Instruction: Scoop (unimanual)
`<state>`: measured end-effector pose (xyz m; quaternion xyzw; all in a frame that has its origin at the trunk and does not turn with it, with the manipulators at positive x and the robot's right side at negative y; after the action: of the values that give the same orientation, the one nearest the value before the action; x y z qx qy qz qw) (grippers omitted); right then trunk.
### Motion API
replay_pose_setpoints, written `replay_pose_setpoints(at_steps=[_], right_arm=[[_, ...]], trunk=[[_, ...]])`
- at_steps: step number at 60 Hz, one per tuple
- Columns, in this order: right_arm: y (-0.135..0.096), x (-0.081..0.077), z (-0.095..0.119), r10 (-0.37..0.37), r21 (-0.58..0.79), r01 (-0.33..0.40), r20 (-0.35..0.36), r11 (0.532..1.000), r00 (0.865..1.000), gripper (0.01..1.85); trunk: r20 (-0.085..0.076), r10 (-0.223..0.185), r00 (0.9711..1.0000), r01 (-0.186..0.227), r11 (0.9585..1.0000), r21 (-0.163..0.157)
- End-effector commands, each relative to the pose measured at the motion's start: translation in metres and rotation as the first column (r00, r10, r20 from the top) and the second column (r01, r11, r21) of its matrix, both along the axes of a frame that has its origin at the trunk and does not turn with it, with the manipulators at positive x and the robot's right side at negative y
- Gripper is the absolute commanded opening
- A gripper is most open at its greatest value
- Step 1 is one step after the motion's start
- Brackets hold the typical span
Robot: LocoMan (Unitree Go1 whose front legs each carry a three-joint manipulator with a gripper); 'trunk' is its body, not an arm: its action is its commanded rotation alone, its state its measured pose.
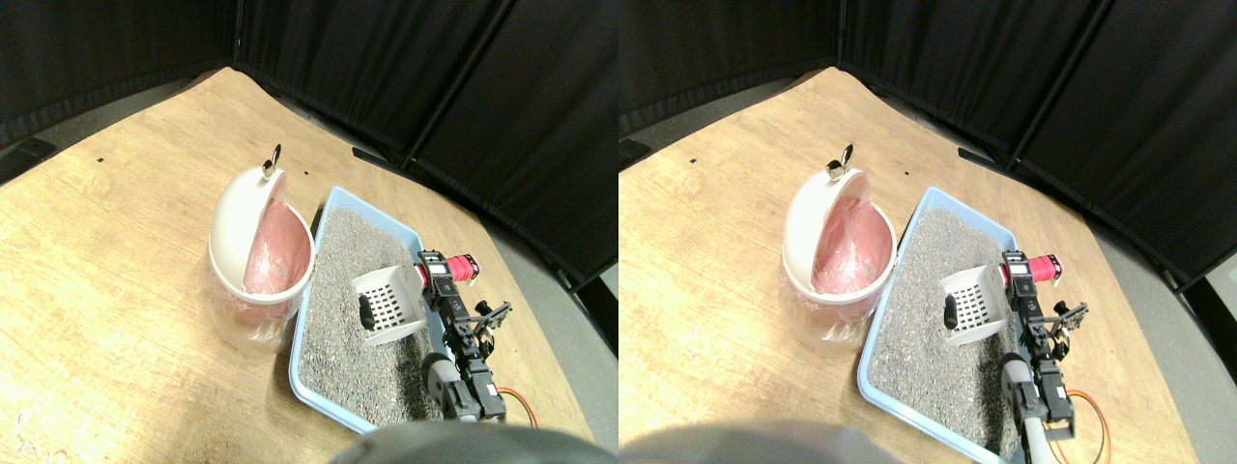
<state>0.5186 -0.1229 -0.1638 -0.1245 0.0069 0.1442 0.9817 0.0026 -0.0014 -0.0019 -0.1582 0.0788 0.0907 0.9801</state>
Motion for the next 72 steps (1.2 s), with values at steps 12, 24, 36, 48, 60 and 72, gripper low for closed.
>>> replay_pose_setpoints(at_steps=[12,24,36,48,60,72], right_arm=[[-0.02,-0.002,0.027,-0.134,0.233,0.126,0.015,0.964,0.991,0.06],[-0.039,-0.008,0.026,-0.242,0.366,0.225,0.001,0.903,0.97,0.06],[-0.056,-0.01,0.034,-0.298,0.515,0.247,0.018,0.821,0.954,0.06],[-0.071,-0.008,0.048,-0.321,0.68,0.226,0.014,0.697,0.947,0.06],[-0.076,-0.007,0.058,-0.316,0.784,0.212,-0.021,0.584,0.949,0.06],[-0.076,-0.01,0.059,-0.301,0.781,0.199,-0.015,0.592,0.954,0.06]], trunk=[[0.044,-0.023,0.9988,0.022,0.9995,0.021],[0.068,-0.042,0.9968,0.039,0.9982,0.045],[0.093,-0.061,0.9938,0.055,0.9961,0.069],[0.118,-0.075,0.9902,0.065,0.9943,0.084],[0.131,-0.081,0.988,0.07,0.9935,0.09],[0.135,-0.086,0.9871,0.074,0.993,0.092]])
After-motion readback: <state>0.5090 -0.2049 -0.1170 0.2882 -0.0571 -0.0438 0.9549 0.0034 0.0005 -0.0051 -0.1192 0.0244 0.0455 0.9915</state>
